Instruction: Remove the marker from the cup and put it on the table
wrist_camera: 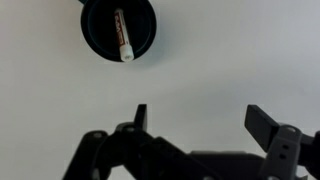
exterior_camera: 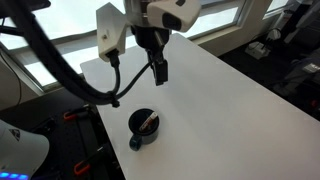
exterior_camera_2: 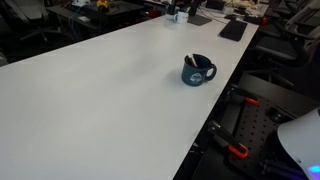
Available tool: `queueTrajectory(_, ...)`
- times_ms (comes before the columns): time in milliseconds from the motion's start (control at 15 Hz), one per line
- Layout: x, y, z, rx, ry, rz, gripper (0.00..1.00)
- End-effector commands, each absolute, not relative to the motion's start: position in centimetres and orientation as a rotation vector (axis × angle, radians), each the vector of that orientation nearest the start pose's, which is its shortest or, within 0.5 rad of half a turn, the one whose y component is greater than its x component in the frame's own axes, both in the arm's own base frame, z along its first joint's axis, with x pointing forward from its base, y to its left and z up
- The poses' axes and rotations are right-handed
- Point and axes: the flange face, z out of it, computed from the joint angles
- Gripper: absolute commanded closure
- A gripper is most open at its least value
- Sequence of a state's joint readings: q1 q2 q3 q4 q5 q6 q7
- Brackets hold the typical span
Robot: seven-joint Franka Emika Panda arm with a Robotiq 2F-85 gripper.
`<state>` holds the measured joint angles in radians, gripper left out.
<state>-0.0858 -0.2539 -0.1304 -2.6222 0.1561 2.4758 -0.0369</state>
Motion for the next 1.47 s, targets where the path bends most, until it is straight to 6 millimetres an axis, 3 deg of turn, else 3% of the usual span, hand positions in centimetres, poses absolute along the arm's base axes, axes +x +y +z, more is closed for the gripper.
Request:
queueTrajectory(0, 40.3, -9.2, 33.3, -2.976, 0.452, -0.048, 0.00)
queueTrajectory(200, 39.5, -9.0, 32.6, -2.974, 0.430, 0.023, 0.00)
queueTrajectory(733, 39.8, -9.0, 32.4, -2.983, 0.446, -0.011, 0.00)
queueTrajectory(1400, 36.9, -10.1, 27.2, -3.069, 0.455, -0.099, 0.00)
